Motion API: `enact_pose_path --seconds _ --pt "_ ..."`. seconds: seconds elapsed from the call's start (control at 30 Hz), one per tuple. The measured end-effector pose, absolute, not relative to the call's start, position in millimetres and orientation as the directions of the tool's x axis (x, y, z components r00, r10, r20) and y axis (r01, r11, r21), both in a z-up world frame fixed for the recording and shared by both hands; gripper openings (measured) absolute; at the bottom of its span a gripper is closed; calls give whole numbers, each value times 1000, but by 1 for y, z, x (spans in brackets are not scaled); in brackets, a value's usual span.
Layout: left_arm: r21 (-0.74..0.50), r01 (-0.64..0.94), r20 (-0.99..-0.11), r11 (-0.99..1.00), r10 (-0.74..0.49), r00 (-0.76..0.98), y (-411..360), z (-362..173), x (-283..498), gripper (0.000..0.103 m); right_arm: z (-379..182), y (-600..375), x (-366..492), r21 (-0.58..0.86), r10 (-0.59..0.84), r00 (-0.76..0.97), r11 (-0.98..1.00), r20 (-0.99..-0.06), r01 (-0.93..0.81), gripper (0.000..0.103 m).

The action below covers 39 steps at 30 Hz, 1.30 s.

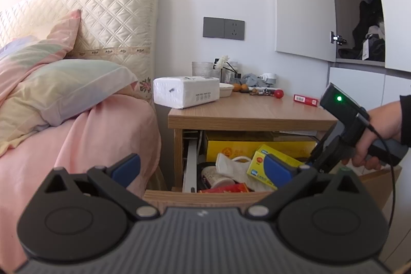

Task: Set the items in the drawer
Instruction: 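Carry the yellow box down into the open drawer with the right tool, then open the right tool and lift it out of the drawer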

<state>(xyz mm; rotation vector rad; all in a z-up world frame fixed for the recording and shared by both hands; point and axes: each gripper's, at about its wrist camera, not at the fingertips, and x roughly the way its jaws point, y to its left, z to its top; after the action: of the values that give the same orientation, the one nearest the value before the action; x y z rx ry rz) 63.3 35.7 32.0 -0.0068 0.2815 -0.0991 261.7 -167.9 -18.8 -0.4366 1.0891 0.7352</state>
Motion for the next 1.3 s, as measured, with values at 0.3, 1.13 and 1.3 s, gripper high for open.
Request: enact_pose_path --seconds 0.3,1.13,1.3 --pt "-30 110 -279 994 -114 953 36 33 61 103 20 -193 246 47 380 376 753 -845 -656 87" --pt "-20 140 -262 990 -140 955 24 33 49 103 69 -278 79 110 293 920 956 -261 -273 87" --pt "-13 138 -260 990 -136 956 22 32 47 103 55 -283 46 157 268 945 958 -189 -240 87"
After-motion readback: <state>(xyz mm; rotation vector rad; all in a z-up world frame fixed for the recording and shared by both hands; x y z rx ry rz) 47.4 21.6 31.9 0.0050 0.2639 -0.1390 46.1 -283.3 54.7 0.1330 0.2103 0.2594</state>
